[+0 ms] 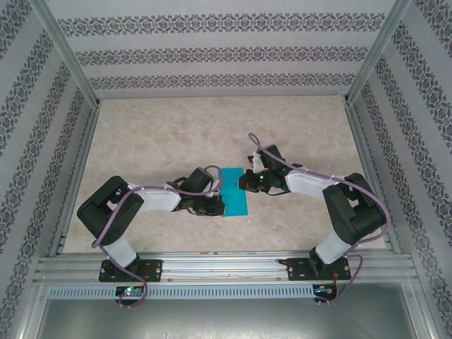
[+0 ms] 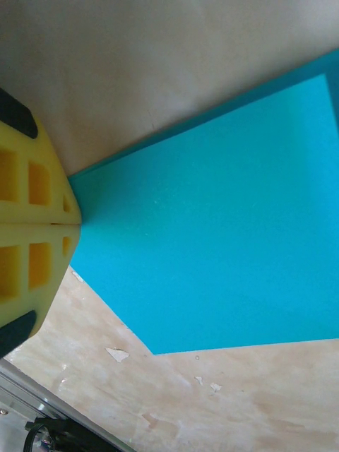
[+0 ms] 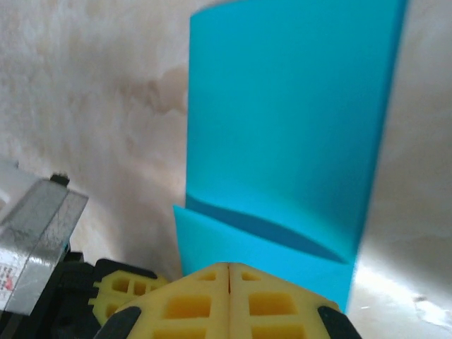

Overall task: Fold a paper plane with a square sheet of paper (fold left side to right side)
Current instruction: Fold the triangle a second time at the center of the table.

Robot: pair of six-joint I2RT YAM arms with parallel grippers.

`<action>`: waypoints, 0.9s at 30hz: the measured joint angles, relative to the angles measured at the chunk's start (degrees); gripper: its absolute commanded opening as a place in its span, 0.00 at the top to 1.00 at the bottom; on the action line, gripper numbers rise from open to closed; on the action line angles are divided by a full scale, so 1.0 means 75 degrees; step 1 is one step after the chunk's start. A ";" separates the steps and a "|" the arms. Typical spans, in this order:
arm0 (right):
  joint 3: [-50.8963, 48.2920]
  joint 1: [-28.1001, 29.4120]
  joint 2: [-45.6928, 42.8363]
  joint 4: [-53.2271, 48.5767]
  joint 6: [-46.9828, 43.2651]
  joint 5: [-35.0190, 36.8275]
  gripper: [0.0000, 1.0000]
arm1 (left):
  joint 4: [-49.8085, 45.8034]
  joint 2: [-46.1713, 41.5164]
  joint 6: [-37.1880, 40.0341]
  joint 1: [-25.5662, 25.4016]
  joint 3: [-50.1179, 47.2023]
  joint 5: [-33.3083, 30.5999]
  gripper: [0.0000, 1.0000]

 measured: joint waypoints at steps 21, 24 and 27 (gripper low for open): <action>-0.0035 0.0032 0.0909 0.0198 0.0219 0.0044 1.00 | -0.1177 0.0000 0.0356 -0.0003 0.0883 -0.0076 0.96; -0.0041 0.0032 0.0909 0.0207 0.0219 0.0041 1.00 | -0.1177 0.0096 0.0399 -0.0003 0.1151 -0.0023 0.96; -0.0041 0.0032 0.0909 0.0207 0.0219 0.0041 1.00 | -0.1169 0.0344 0.0411 -0.0003 0.1396 0.0026 0.96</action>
